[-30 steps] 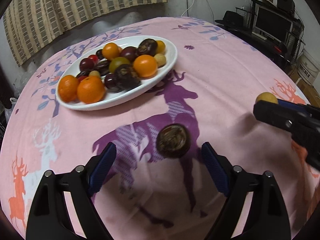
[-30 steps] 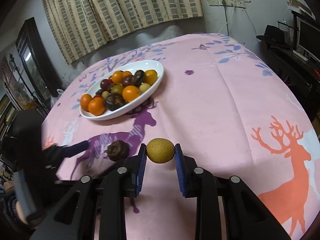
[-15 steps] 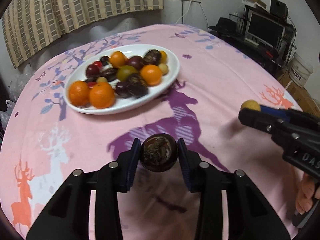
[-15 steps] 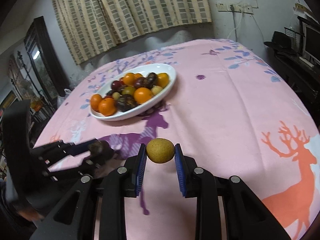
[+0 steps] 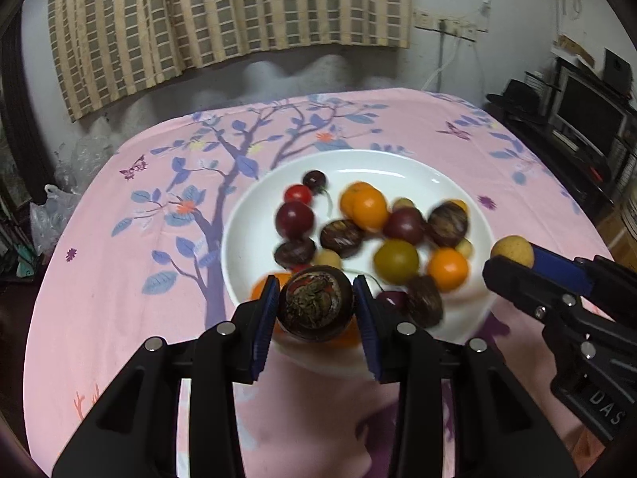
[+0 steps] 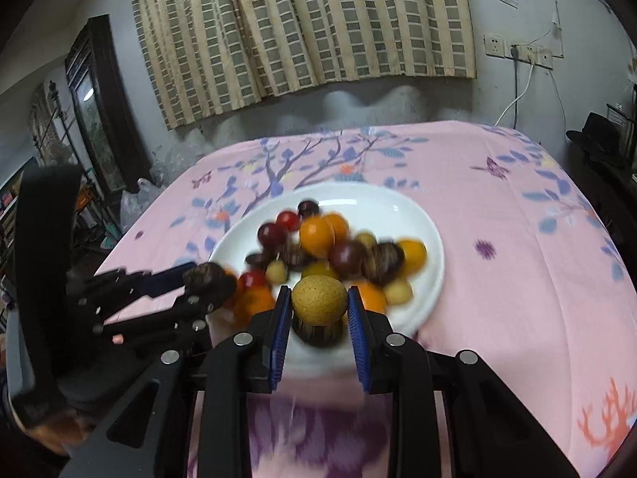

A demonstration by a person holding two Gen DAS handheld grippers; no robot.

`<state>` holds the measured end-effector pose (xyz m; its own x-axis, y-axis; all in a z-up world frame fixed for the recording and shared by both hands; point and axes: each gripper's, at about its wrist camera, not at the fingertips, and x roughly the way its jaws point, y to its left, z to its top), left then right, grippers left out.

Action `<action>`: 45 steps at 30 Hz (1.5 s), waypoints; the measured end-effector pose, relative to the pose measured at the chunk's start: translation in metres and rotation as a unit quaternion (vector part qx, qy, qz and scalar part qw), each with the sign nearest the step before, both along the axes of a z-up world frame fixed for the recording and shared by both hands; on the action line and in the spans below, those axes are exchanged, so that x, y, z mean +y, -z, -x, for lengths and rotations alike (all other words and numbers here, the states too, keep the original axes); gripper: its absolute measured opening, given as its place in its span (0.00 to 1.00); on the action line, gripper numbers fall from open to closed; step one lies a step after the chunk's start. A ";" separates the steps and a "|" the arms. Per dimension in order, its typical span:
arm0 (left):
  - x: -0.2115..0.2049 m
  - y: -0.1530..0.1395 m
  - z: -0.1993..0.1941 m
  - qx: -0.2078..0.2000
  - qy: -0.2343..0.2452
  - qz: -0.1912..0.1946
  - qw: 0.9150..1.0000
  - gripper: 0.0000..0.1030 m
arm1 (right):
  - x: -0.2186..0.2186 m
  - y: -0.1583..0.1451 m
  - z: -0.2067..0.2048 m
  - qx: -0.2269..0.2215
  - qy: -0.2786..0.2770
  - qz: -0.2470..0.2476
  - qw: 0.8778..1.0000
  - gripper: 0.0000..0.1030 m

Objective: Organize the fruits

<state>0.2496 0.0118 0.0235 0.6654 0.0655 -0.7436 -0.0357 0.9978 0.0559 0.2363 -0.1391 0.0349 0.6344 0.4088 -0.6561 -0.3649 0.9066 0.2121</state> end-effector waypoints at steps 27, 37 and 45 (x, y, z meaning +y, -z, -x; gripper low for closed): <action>-0.002 -0.016 0.097 -0.034 -0.040 0.025 0.998 0.86 | -0.047 0.008 0.080 0.006 0.074 0.008 0.997 0.86; -0.001 -0.005 0.155 -0.042 -0.050 0.020 0.998 0.92 | -0.037 0.017 0.127 -0.002 0.059 0.008 0.998 0.86; 0.007 0.018 0.174 -0.027 -0.041 0.019 0.999 0.95 | -0.037 0.046 0.134 0.017 0.052 0.017 0.998 0.87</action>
